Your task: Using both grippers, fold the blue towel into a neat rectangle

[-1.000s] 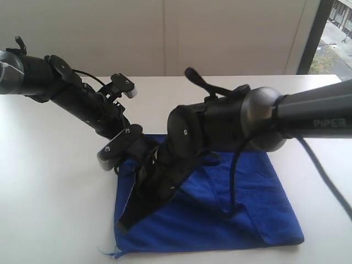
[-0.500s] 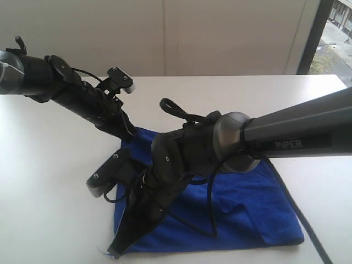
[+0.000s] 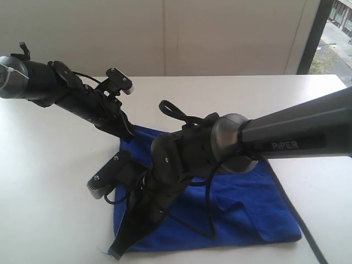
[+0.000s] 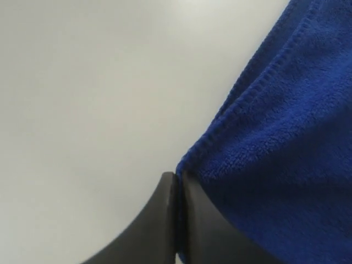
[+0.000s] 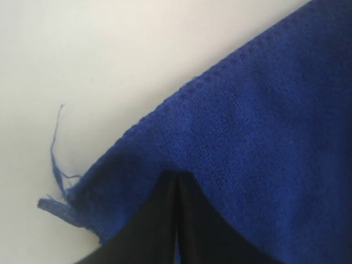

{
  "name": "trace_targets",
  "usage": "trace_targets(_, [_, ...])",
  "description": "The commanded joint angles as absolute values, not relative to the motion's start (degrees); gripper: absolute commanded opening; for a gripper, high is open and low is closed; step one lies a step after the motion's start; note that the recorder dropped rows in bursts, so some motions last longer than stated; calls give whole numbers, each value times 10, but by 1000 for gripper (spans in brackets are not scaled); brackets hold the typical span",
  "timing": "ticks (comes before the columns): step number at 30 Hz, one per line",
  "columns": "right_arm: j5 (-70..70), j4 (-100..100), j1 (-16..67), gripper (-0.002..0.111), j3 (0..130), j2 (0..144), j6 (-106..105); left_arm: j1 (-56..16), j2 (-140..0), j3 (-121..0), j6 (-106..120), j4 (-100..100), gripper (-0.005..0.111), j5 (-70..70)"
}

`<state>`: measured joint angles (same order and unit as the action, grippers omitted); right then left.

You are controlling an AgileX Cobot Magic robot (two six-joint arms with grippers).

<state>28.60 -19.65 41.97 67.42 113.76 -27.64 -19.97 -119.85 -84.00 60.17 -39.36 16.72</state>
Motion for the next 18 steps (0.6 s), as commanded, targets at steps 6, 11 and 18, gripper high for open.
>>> trace_targets(6, [294,-200,422,0,672,1145,-283,-201,-1224,-846,599,-411,0,168])
trace_targets(11, [294,-200,422,0,672,1145,-283,-201,-1227,-846,601,-414,0,155])
trace_targets(18, [294,-200,422,0,672,1145,-283,-201,-1227,-846,603,-414,13,135])
